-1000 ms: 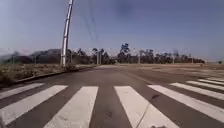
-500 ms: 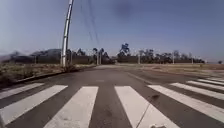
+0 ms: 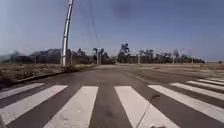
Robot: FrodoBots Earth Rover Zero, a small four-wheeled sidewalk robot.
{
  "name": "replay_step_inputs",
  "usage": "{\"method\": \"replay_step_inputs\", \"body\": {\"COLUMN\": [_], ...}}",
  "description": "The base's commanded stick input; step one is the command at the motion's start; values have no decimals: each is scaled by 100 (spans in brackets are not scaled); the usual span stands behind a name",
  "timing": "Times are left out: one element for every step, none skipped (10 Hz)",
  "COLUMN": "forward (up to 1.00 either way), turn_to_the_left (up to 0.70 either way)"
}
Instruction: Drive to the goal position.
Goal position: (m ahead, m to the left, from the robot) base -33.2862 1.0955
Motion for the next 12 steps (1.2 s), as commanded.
{"method": "replay_step_inputs", "body": {"forward": [0,0,0,0,0,0,0,0,0,0,0,0], "turn_to_the_left": [45,45,45,45,45,45,45,45,45,45,45,45]}}
